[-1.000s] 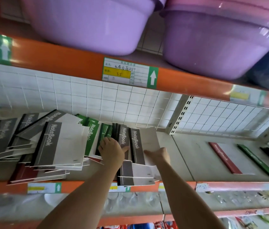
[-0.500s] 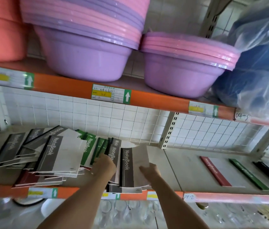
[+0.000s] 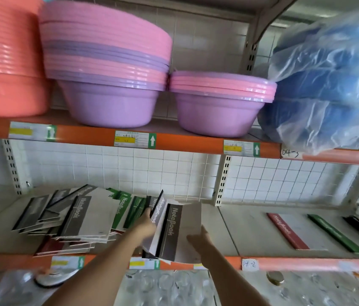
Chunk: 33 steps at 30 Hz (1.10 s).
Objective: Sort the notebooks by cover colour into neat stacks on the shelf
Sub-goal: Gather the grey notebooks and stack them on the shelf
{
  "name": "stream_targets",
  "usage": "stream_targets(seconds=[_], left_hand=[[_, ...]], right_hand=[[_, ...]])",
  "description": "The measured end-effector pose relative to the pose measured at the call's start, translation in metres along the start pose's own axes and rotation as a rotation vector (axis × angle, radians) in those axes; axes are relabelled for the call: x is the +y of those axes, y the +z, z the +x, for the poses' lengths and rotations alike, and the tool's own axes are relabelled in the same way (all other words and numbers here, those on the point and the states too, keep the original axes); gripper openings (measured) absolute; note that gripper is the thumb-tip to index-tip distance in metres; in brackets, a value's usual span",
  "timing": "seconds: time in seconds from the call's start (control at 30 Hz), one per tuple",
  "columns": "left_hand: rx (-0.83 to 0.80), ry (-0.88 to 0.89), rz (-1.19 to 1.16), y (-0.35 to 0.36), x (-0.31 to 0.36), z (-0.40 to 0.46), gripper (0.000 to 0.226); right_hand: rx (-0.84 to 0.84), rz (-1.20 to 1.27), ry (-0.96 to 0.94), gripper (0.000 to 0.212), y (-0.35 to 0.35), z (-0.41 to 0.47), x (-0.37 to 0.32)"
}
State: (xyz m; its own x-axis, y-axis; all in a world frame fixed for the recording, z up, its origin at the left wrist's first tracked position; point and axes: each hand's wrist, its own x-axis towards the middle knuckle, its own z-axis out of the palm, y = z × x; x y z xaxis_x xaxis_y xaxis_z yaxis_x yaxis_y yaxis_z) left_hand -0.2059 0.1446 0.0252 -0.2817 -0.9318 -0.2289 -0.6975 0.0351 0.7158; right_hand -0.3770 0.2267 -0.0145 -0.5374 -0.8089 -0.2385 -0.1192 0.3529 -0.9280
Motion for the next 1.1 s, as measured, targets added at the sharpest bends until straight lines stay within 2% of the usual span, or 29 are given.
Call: stream_targets(seconds=[0.07, 0.23, 0.3, 0.4, 0.63, 0.9, 1.1], left_hand=[[-0.003, 0.012, 0.044, 0.008, 0.007, -0.005, 0.071], [0.14, 0.05, 0.158, 0.039, 0.03, -0.011, 0.054], [0.176, 0.063, 0.198, 0.053, 0.043, -0.019, 0.042], [0.149, 0.118, 0.133, 0.082, 0.059, -0.031, 0.023], [0.161, 0.2, 0.117, 0.146, 0.098, -0.049, 0.024], [0.152, 0.224, 0.078, 0.23, 0.163, -0.077, 0.025], [0.157, 0.198, 0.142, 0.271, 0.201, -0.086, 0.024]], right_hand=[[0.064, -0.073, 0.006, 0.034, -0.014, -0.007, 0.002], [0.178, -0.14, 0.05, 0.051, -0.054, -0.017, 0.014], [0.217, -0.154, 0.033, 0.048, -0.073, -0.02, 0.019], [0.252, -0.177, 0.052, 0.042, -0.105, -0.022, 0.028], [0.3, -0.184, 0.045, 0.025, -0.193, -0.037, 0.056], [0.395, -0.112, 0.061, 0.033, -0.292, -0.057, 0.09], [0.426, -0.067, 0.062, 0.026, -0.339, -0.053, 0.105]])
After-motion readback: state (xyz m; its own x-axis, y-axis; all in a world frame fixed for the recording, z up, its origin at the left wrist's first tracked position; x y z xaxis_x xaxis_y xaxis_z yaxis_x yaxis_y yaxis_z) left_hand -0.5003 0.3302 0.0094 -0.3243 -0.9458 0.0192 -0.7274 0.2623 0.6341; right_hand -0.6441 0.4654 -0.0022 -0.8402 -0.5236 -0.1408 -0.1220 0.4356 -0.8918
